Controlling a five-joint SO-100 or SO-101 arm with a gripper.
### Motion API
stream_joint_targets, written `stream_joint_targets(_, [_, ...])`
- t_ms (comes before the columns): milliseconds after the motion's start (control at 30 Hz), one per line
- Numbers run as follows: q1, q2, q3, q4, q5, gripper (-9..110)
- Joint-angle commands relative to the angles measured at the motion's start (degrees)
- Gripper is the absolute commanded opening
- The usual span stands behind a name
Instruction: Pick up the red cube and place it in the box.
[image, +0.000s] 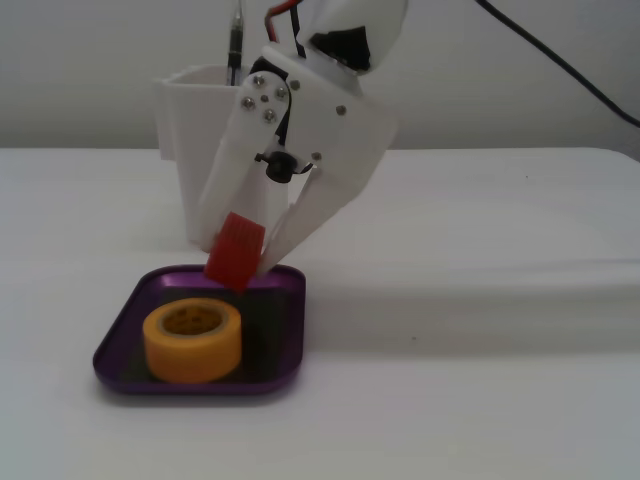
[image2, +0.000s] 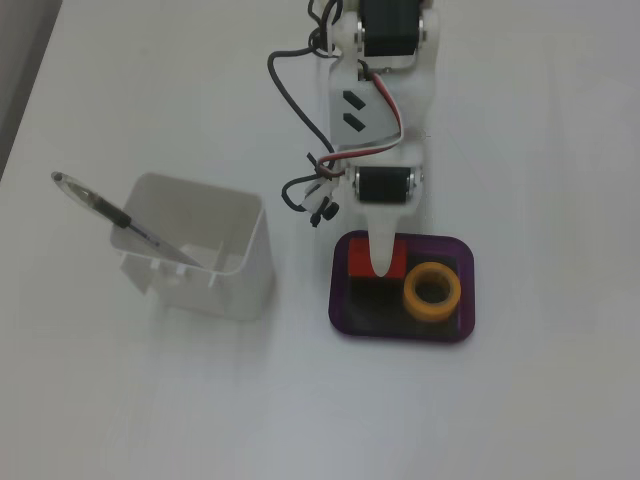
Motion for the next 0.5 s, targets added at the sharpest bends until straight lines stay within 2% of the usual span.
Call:
stream_joint_targets(0, [0.35, 0.88, -0.44, -1.05, -0.26, -1])
stream_joint_targets(333, [0.35, 0.97, 1.14, -0.88, -0.26, 0])
stream_joint_targets(467, [0.35, 1.76, 1.14, -0.79, -0.18, 8])
